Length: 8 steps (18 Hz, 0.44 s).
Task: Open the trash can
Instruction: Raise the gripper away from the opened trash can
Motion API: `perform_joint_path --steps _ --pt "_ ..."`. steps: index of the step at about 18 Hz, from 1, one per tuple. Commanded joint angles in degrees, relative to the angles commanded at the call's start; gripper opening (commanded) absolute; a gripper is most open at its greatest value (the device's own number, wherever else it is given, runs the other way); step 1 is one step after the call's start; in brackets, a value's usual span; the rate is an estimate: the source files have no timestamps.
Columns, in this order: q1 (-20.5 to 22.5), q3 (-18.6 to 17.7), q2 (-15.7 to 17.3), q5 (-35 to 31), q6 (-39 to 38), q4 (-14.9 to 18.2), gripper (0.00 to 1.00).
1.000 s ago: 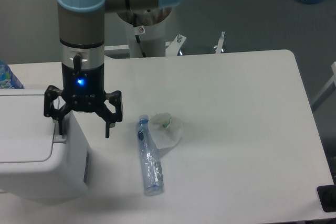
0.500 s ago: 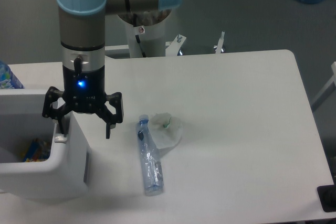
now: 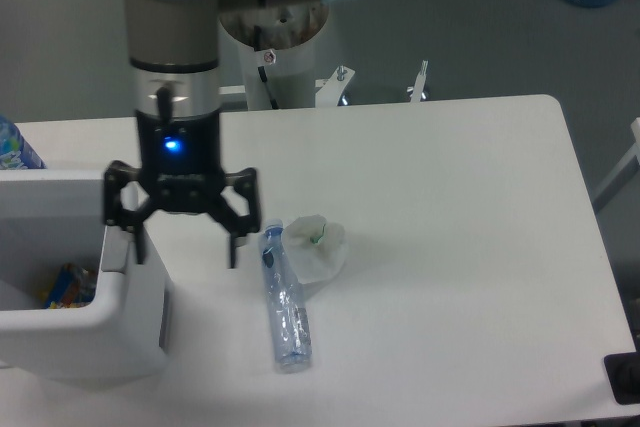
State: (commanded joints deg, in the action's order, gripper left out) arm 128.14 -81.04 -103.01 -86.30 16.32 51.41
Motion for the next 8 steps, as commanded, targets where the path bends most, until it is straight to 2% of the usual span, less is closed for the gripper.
perform_joint_path --steps 3,5,8 --pt "1.84 -0.88 0.26 -4.48 7.03 1.93 1.0" --pt "3.07 -0.88 0.26 -4.84 11.34 4.74 1.0" --pt "5.09 -0.88 0.35 -4.84 16.97 6.94 1.0"
